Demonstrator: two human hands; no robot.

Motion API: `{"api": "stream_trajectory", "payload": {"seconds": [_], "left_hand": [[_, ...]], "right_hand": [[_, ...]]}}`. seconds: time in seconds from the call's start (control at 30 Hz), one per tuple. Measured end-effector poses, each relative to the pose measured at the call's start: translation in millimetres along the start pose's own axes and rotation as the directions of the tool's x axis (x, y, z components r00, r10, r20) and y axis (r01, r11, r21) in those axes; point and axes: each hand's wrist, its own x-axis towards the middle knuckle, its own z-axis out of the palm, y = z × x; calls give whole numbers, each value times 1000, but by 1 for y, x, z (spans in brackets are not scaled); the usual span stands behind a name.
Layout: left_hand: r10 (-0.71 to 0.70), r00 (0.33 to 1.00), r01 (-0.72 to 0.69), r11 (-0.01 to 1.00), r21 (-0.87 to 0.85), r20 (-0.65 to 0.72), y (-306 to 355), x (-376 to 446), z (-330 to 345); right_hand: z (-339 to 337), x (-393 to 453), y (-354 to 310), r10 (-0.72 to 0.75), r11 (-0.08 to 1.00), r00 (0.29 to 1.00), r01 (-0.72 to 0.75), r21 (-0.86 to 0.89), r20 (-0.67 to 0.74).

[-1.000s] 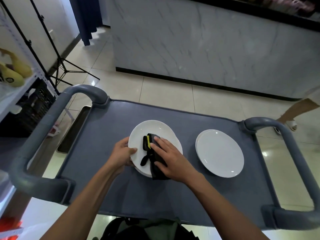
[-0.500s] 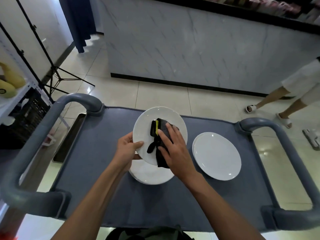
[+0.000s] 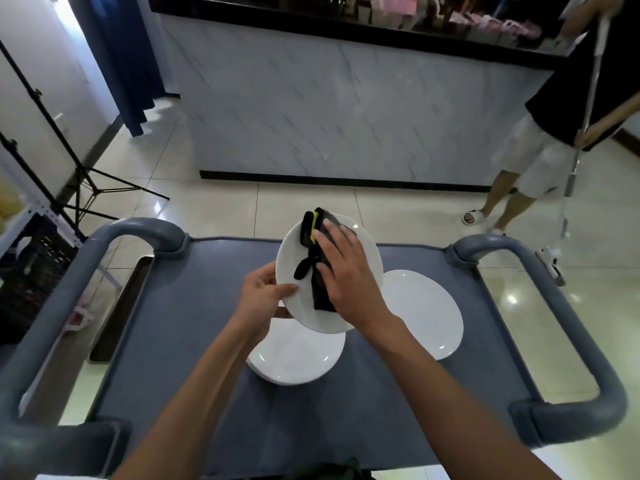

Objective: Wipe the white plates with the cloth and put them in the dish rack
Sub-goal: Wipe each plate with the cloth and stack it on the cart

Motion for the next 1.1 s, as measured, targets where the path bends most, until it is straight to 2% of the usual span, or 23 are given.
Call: {"api": "stream_trajectory", "payload": {"seconds": [0.17, 0.33, 0.6, 0.77, 1.1], "left_hand": [[2, 999, -2, 1000, 1, 47, 3, 0, 1], [4, 998, -4, 1000, 2, 63, 4, -2, -2], [9, 999, -11, 997, -72, -31, 3, -6, -4], [4, 995, -17, 991, -136, -97, 5, -7, -4], [3, 986, -31, 986, -165, -167, 4, -5, 2]], "right_hand": [[1, 1, -7, -127, 992, 991, 128, -21, 40], [0, 5, -8, -174, 982, 984, 177, -66, 47], [-16, 19, 4, 10, 995, 997, -17, -95, -72], [-22, 8, 17, 130, 984, 989, -138, -110, -75], [-15, -26, 12, 177, 981, 984, -176, -86, 2]]}}
